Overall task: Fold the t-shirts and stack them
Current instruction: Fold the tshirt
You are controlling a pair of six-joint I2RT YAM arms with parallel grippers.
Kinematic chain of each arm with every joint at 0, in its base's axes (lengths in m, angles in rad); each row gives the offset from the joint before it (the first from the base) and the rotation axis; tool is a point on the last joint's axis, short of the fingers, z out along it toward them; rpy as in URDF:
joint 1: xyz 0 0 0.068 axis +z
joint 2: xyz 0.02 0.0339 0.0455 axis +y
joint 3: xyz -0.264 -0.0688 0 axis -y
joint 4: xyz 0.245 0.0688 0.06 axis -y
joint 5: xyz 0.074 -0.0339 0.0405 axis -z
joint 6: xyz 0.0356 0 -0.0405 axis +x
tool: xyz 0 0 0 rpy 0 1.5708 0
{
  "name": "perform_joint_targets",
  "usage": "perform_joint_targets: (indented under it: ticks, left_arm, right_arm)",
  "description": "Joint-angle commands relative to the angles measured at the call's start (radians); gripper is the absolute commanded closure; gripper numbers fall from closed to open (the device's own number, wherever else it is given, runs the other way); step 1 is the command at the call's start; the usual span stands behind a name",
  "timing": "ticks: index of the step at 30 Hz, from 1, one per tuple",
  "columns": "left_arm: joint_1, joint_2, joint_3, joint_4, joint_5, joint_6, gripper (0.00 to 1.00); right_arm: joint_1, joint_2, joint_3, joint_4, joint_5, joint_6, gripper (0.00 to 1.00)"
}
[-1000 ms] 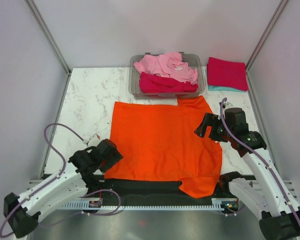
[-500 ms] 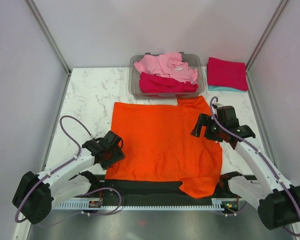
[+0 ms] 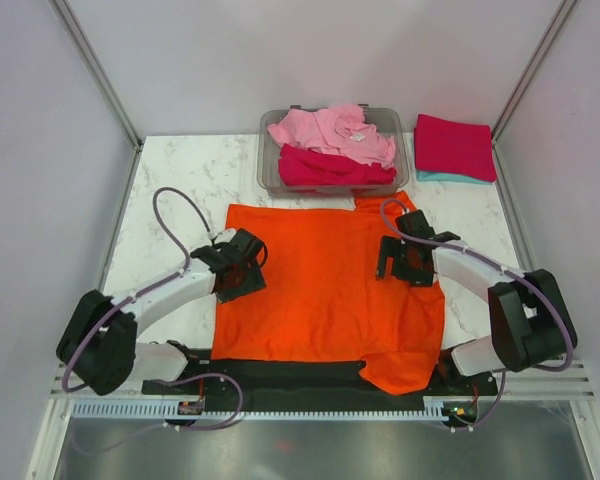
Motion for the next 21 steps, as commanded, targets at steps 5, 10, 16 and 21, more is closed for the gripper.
perform_joint_targets:
  ticks: [5,10,16,21]
  left_arm:
    - [0.114,0.309,0.035,0.245,0.088,0.161,0.24]
    - [0.231,0.463,0.136,0.295,0.114,0.241,0.24]
    - [0.282,0.537,0.31,0.24,0.163,0.298,0.26]
    - [0.28,0.349,0.273,0.141,0.137,0.29,0.25]
  right_arm:
    - [-0.002,0.216,0.1,0.066,0.14,-0.02,0.02]
    - [-0.028,0.374,0.215,0.073,0.151,-0.046,0.02]
    - [-0.044,0.469,0.386,0.023,0.18,-0.079,0.02]
    - [-0.045,0.341,0.436,-0.046,0.176,-0.125,0.02]
